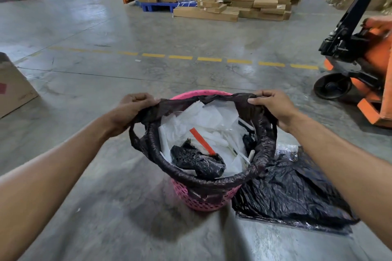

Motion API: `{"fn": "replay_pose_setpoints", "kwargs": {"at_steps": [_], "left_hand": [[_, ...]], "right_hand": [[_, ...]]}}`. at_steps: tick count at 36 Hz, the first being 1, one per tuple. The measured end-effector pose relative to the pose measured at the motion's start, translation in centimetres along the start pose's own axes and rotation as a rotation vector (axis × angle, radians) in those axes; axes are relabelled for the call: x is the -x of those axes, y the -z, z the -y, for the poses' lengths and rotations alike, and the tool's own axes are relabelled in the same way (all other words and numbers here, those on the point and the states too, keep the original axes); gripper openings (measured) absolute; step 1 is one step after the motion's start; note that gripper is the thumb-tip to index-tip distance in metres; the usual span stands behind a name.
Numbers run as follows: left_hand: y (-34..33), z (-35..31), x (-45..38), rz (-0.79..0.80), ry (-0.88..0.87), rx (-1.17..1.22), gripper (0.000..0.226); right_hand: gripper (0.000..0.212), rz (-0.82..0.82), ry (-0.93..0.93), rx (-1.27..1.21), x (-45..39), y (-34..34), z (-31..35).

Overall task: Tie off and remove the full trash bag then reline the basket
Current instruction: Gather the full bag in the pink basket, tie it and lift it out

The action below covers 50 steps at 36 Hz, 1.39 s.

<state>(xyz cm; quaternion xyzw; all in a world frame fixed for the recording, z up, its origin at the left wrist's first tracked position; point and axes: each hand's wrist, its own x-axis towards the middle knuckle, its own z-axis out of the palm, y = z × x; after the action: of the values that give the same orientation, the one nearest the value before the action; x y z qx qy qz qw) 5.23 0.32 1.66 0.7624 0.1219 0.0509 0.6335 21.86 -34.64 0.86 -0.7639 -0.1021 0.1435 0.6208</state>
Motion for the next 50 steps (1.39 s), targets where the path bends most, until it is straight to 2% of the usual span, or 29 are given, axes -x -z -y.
{"fn": "replay_pose_setpoints", "kwargs": {"at_steps": [3,5,7,9,11,13,15,18,20,22,24,27,28,30,31,34,37,39,41,46,49,50], "left_hand": [[1.5,1.2,0.8,-0.096,-0.045,-0.39,0.034],[2.2,1.9,1.7,-0.054,0.025,-0.472,0.041],[2.5,2.2,2.9,0.066,0.177,-0.419,0.048],[2.9,2.7,3.8,0.148,0.302,-0.257,0.057],[3.1,3.4,4.4,0.191,0.357,-0.083,0.053],[3.0,3.5,5.3,0.238,0.388,0.024,0.045],[2.9,3.1,6.1,0.291,0.424,0.05,0.033],[4.0,1.9,7.1,0.405,0.461,-0.011,0.029],[5.2,0.4,7.4,0.42,0.442,-0.059,0.027],[6.3,-1.5,7.3,0.349,0.367,-0.077,0.038],[6.8,-3.7,7.0,0.264,0.262,-0.074,0.053],[6.0,-6.1,6.1,0.105,0.088,-0.001,0.059],[5.3,-6.7,5.7,0.048,0.05,0.02,0.054],[3.3,-7.1,4.7,-0.047,0.003,0.061,0.023],[2.4,-7.0,4.1,-0.091,-0.024,0.08,0.017],[-0.8,-6.9,2.6,-0.164,-0.102,0.148,0.02],[-4.1,-6.6,1.6,-0.132,-0.162,0.308,0.022],[-6.5,-6.7,1.2,-0.085,-0.186,0.366,0.03],[-8.7,-6.9,0.9,-0.039,-0.212,0.4,0.023],[-10.9,-6.6,-0.1,-0.006,-0.223,0.464,0.008],[-11.1,-5.9,-0.3,0.005,-0.265,0.353,0.006],[-11.1,-5.6,-0.3,0.026,-0.279,0.314,0.006]], "right_hand": [[0.02,-0.05,0.024,0.06,0.4,1.9,-0.3],[0.033,-0.048,0.017,0.23,1.5,3.0,-0.5],[0.035,0.015,-0.066,0.332,3.0,3.7,-0.7],[0.037,0.139,-0.213,0.331,4.8,4.2,-1.1],[0.048,0.274,-0.359,0.218,6.3,4.5,-1.8],[0.054,0.325,-0.44,0.087,7.5,5.0,-2.6],[0.04,0.346,-0.47,0.05,8.4,5.3,-2.9],[0.02,0.406,-0.467,0.158,9.4,6.3,-2.6],[0.024,0.445,-0.437,0.213,9.5,7.5,-1.8],[0.031,0.418,-0.38,0.18,9.3,8.6,-0.2],[0.03,0.309,-0.257,0.139,8.9,9.0,2.0],[0.014,0.123,-0.108,-0.004,8.1,8.5,4.9],[0.012,0.08,-0.078,-0.049,7.7,8.1,5.5],[0.018,-0.011,-0.049,-0.093,6.6,7.0,6.1],[0.02,-0.064,-0.036,-0.096,6.2,6.1,6.3],[0.025,-0.173,0.065,-0.125,4.9,3.5,6.6],[0.023,-0.188,0.161,-0.22,4.1,0.7,6.8],[0.021,-0.116,0.158,-0.305,3.9,-1.7,7.1],[0.022,0.012,0.165,-0.334,4.3,-4.5,7.0],[0.025,0.364,0.247,0.295,5.1,-10.7,3.1],[0.029,0.46,0.293,0.774,5.0,-13.4,-0.5],[0.031,0.472,0.29,0.865,5.2,-14.0,-1.4]]}}
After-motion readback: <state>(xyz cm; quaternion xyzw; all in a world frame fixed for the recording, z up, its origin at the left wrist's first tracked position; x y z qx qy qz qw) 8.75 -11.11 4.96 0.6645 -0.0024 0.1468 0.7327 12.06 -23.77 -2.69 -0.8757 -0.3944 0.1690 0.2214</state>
